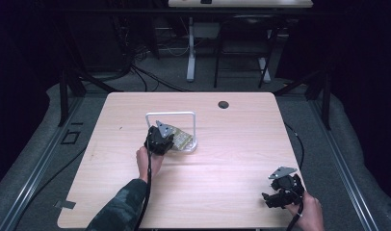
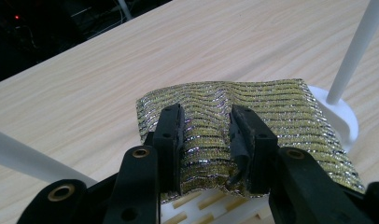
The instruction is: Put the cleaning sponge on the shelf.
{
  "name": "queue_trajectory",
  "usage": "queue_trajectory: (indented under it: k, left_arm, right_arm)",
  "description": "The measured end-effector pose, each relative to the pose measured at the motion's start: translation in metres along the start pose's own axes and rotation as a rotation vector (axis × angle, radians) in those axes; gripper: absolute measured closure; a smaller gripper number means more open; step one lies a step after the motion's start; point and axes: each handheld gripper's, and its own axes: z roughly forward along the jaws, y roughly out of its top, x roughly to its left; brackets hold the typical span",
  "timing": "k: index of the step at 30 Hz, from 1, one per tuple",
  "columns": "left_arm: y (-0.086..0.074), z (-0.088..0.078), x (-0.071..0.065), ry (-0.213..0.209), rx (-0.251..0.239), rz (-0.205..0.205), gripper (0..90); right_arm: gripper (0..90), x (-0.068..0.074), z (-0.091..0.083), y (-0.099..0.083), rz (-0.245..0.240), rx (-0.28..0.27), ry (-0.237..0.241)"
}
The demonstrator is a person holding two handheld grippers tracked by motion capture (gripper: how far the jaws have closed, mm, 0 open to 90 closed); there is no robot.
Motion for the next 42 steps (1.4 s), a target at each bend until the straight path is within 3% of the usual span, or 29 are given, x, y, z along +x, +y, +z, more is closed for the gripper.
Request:
queue_trajectory:
  k: [3,4,5,12,19,22,27,35,42]
  left_arm:
    - [0.0,0.002,-0.001,-0.005,0.001,0.001,66.4]
    - [-0.001,0.002,-0.001,-0.009,-0.001,0.001,78.6]
    - [-0.001,0.002,-0.001,-0.011,-0.006,-0.003,79.6]
    - [-0.004,0.007,-0.006,-0.044,0.036,0.015,76.4]
    - [0.001,0.001,-0.005,-0.057,0.026,-0.006,64.8]
    - [0.004,-0.007,-0.005,-0.084,0.015,-0.004,62.1]
    - [0.008,-0.02,-0.003,-0.143,0.035,0.013,56.0]
    - [0.012,-0.05,-0.005,-0.223,0.019,0.011,35.0]
    - [0.012,-0.07,-0.001,-0.23,0.007,0.027,20.0]
  right_arm:
    - [12.7,0.0,0.0,0.0,-0.002,0.001,0.001]
    - [12.7,0.0,0.001,0.0,-0.001,0.002,0.003]
    - [12.7,0.0,0.001,0.0,0.0,0.0,0.004]
    - [12.7,0.0,0.001,0.0,-0.006,0.002,0.001]
    - [12.6,0.0,0.001,0.0,-0.005,0.002,0.001]
    - [12.6,0.0,0.0,0.0,-0.005,-0.005,0.003]
    - [12.6,0.0,0.0,0.0,-0.005,-0.004,0.003]
    - [12.6,0.002,0.0,0.0,-0.01,-0.005,0.004]
    - [12.6,0.003,0.0,0.001,-0.017,-0.004,-0.002]
